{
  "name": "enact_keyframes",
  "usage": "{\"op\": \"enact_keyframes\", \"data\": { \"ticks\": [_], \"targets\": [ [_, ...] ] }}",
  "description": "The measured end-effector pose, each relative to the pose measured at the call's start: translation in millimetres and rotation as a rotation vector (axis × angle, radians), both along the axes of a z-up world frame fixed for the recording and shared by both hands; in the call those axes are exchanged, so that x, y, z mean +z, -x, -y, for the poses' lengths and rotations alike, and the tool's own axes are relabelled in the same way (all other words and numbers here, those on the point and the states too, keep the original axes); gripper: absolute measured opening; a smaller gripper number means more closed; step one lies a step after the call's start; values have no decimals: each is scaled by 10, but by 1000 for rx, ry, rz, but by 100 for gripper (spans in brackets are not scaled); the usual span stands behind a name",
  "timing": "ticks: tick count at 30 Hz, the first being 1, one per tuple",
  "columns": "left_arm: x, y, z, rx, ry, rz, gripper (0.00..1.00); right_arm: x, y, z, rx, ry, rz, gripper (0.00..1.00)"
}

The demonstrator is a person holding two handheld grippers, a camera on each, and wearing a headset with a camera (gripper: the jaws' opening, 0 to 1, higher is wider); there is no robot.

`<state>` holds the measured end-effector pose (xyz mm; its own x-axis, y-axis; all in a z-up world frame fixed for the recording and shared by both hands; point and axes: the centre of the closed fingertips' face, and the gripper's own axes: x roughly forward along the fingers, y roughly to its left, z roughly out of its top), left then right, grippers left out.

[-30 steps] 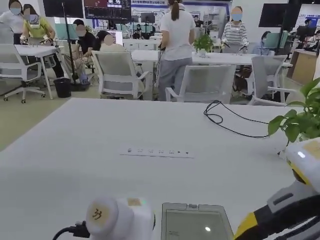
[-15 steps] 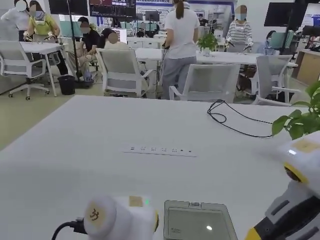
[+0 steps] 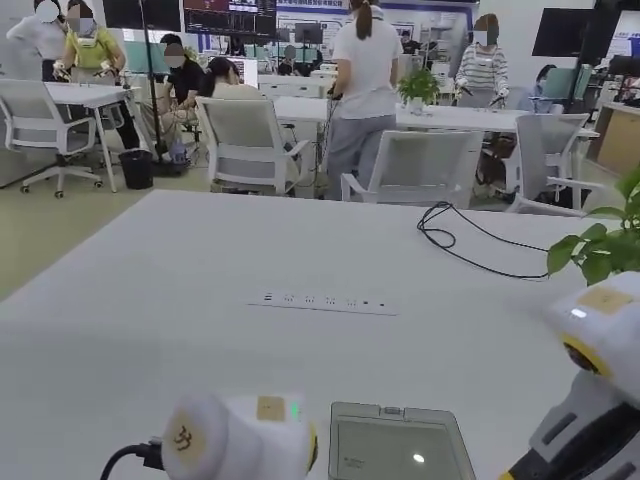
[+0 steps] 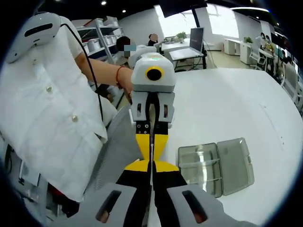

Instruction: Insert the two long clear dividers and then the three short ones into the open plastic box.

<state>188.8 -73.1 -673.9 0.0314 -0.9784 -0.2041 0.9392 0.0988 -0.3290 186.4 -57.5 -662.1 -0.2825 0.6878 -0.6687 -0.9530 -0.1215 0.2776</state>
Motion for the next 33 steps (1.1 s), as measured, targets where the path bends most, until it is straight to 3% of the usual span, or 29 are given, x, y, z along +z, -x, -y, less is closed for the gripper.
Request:
{"op": "enact_keyframes", "data": {
  "ticks": [17, 33],
  "targets": [
    [-39, 28, -21, -2, -17, 15, 0, -37, 16, -13, -7, 3, -7, 3],
    [-13, -1, -94, 36, -19, 14, 4, 24, 19, -49, -14, -13, -3, 3]
  ]
}}
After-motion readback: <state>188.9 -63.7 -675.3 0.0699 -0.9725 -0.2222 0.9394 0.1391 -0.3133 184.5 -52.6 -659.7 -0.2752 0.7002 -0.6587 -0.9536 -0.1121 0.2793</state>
